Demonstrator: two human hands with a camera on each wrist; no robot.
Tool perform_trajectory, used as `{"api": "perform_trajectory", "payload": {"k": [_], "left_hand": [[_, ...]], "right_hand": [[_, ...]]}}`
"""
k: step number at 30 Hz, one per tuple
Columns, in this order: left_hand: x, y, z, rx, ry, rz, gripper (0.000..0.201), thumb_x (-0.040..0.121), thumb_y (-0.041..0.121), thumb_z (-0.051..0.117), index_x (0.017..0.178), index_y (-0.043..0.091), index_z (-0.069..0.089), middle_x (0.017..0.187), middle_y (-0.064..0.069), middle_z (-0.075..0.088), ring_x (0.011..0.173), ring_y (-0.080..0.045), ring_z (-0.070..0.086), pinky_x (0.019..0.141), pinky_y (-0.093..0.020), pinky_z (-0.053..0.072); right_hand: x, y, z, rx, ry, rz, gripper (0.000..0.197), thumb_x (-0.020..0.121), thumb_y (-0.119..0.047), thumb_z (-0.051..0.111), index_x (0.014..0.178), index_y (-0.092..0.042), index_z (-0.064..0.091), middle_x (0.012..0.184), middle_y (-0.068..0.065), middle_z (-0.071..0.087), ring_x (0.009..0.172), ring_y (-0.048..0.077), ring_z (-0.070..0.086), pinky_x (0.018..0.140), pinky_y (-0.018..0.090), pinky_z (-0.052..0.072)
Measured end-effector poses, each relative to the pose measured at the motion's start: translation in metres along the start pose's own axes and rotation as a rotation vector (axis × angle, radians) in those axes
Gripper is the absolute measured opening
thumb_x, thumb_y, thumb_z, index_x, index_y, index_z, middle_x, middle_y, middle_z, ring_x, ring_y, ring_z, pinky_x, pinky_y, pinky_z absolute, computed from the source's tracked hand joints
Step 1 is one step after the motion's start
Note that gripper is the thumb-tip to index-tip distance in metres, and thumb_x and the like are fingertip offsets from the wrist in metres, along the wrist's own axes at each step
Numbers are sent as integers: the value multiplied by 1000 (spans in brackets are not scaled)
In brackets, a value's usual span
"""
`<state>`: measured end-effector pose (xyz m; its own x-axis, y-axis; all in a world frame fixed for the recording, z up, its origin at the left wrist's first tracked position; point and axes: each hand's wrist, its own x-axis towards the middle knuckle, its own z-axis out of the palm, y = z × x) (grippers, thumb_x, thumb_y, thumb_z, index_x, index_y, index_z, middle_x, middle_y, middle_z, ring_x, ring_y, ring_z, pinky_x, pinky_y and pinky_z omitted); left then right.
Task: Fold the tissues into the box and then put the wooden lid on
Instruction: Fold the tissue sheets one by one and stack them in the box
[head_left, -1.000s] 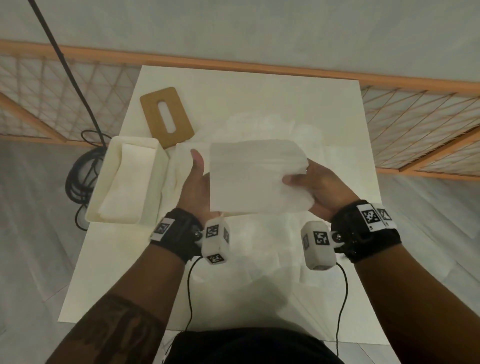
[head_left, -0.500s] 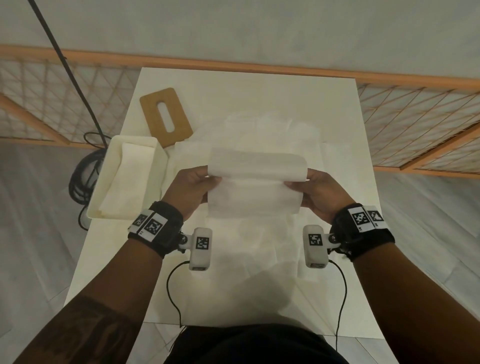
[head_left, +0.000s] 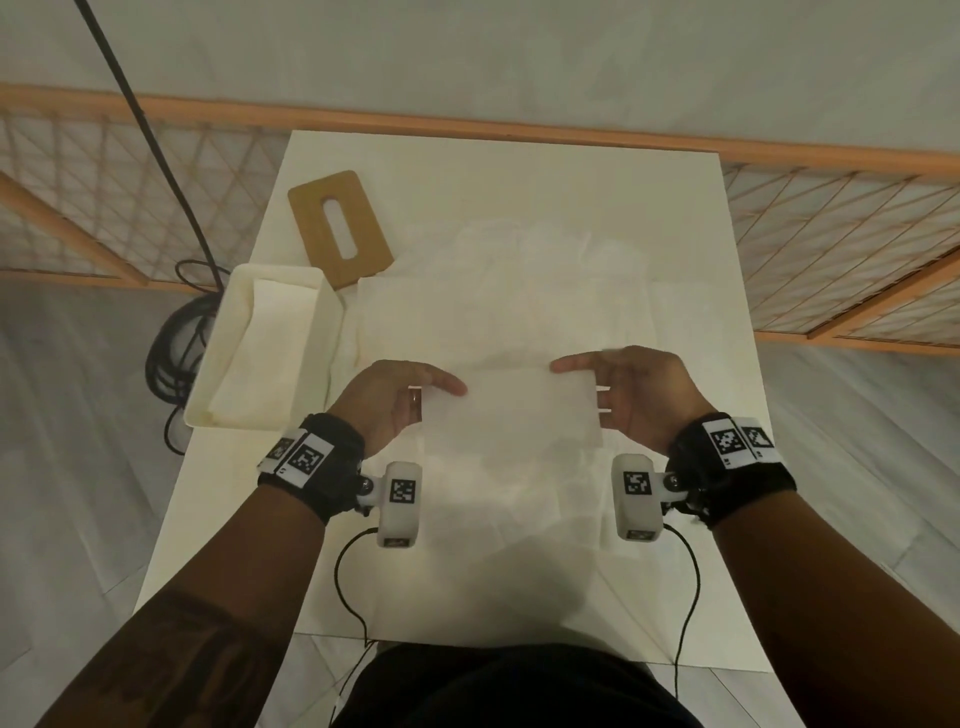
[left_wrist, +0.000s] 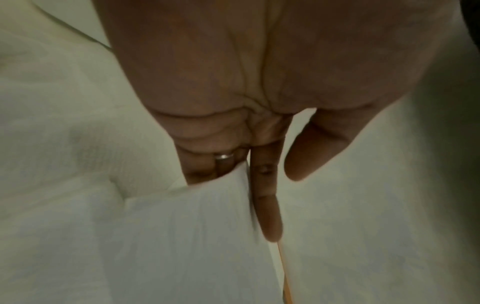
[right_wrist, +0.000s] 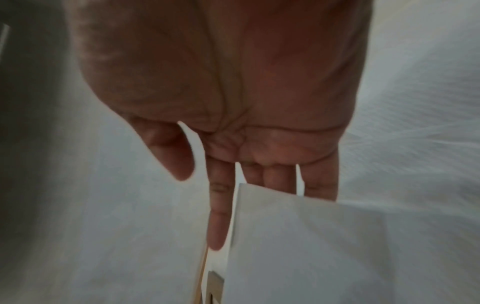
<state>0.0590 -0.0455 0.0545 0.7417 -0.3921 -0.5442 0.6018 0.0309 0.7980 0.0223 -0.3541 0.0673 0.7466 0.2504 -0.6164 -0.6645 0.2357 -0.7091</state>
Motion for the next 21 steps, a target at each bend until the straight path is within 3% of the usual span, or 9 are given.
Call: {"api": "perform_trajectory", "payload": {"k": [2, 5, 7, 8, 10, 11, 15, 18, 21], "left_hand": [[1, -10, 1, 162, 89, 30, 23, 95, 6, 60, 86, 9, 81, 111, -12, 76, 114, -37, 66, 97, -43, 55], [-1, -34, -5, 406, 154, 49, 25, 93, 7, 69, 89, 27, 82, 108, 4, 77, 109, -27, 68, 101, -50, 54], [-5, -51, -8, 494, 172, 44, 28, 90, 8, 73, 90, 35, 80, 106, 8, 76, 102, -20, 69, 99, -45, 55], [-8, -58, -8, 555, 177, 42, 28, 89, 10, 75, 88, 37, 80, 105, 10, 76, 97, -16, 69, 97, -40, 55], [-11, -70, -5, 669, 185, 35, 24, 87, 13, 76, 84, 37, 78, 103, 10, 74, 92, -15, 69, 92, -35, 55], [-13, -75, -2, 718, 195, 36, 24, 87, 13, 76, 83, 36, 77, 101, 9, 74, 90, -18, 69, 89, -33, 56], [-10, -82, 2, 826, 257, 104, 27, 88, 12, 73, 83, 38, 70, 102, 9, 70, 93, -12, 65, 82, -23, 49], [-1, -83, 5, 838, 288, 144, 27, 88, 9, 71, 82, 36, 68, 104, 10, 67, 97, -9, 63, 80, -14, 42], [8, -84, 8, 907, 284, 165, 22, 89, 6, 69, 87, 28, 70, 106, 7, 63, 99, -10, 60, 78, -7, 41]], "right_hand": [[2, 11, 3, -151, 65, -16, 32, 103, -22, 50, 120, -7, 73, 125, 18, 70, 102, 31, 71, 88, 36, 57], [5, 35, 3, -442, 161, -46, 21, 96, 1, 63, 101, -11, 80, 115, 24, 70, 107, 33, 70, 88, 34, 59], [5, 50, 2, -572, 219, -28, 27, 95, 1, 63, 89, -16, 82, 104, 11, 77, 94, 25, 70, 79, 32, 57], [5, 57, 1, -637, 239, -27, 29, 95, -1, 62, 86, -20, 82, 98, 3, 79, 87, 16, 69, 71, 25, 53], [6, 67, 0, -778, 248, -42, 30, 95, -5, 63, 87, -27, 82, 93, -7, 78, 74, -1, 65, 63, 11, 46], [8, 71, -1, -835, 248, -46, 28, 95, -8, 64, 89, -30, 81, 96, -8, 77, 73, -3, 64, 63, 9, 44], [16, 75, 1, -892, 318, -28, 26, 92, -10, 67, 91, -33, 79, 94, -5, 74, 75, 10, 66, 59, 10, 44], [20, 72, 6, -931, 374, -56, 25, 93, -7, 65, 93, -28, 78, 85, -5, 70, 70, 6, 61, 53, 7, 42], [26, 72, 8, -994, 392, -77, 25, 94, -5, 63, 95, -26, 78, 91, -6, 68, 77, 5, 60, 57, 4, 42]]}}
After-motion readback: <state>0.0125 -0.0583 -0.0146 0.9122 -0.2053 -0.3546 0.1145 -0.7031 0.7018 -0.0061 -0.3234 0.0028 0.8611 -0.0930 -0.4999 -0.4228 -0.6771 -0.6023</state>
